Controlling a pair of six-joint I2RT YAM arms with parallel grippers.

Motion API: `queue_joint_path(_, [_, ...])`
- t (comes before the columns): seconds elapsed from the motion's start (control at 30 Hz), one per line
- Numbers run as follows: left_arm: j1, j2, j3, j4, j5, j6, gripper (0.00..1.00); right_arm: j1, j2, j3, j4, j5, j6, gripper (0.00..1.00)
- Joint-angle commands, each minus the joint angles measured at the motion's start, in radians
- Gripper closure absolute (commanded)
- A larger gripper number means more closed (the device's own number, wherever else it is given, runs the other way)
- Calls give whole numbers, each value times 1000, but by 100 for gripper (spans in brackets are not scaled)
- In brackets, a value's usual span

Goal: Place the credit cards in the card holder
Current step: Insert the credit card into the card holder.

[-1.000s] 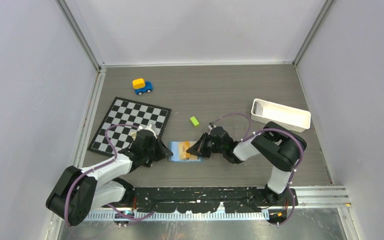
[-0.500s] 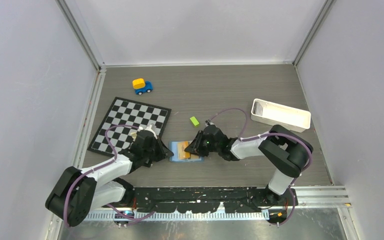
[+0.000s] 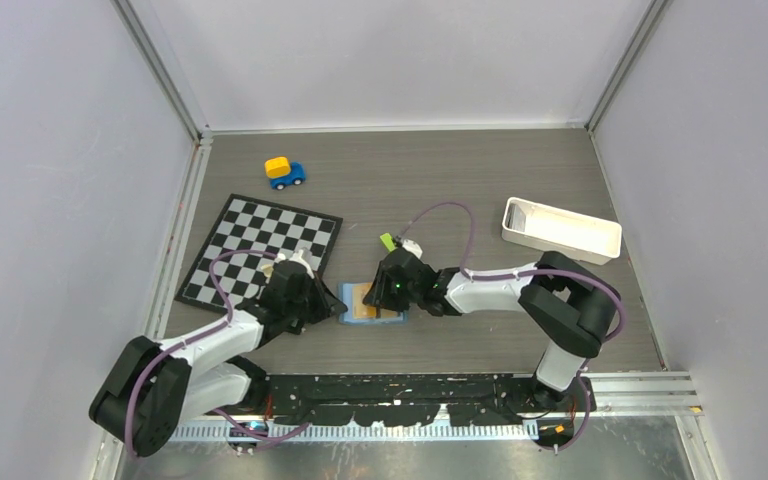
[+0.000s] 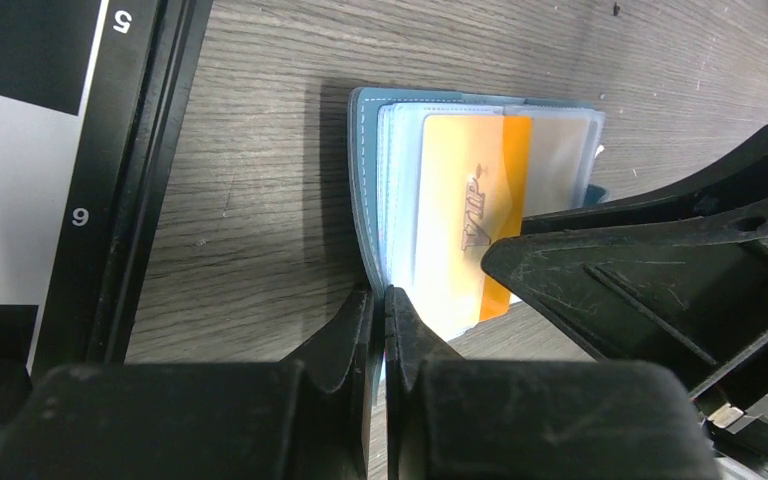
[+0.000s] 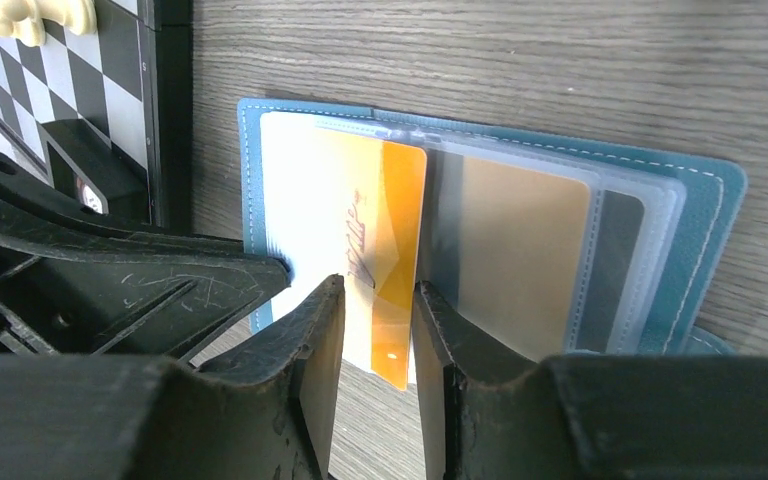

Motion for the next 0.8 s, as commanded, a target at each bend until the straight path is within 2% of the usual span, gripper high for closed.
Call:
queue_joint_path(0.0, [-5,-39,-12,-2,33,26,100,18,51,13,-138,47,-66,62])
queue_joint_path(0.37, [-5,-100,-13,-22,56,52,100,46,79,80,-119,0,-133,59])
queue_joint_path(0.63, [-5,-164,-6,-71,35,64,100,47,22,47,-24,-60,-140,55])
queue_joint_path(0.77, [-5,-187,3,-104,24,74,100,47,-31,47,-78,-33,-165,51])
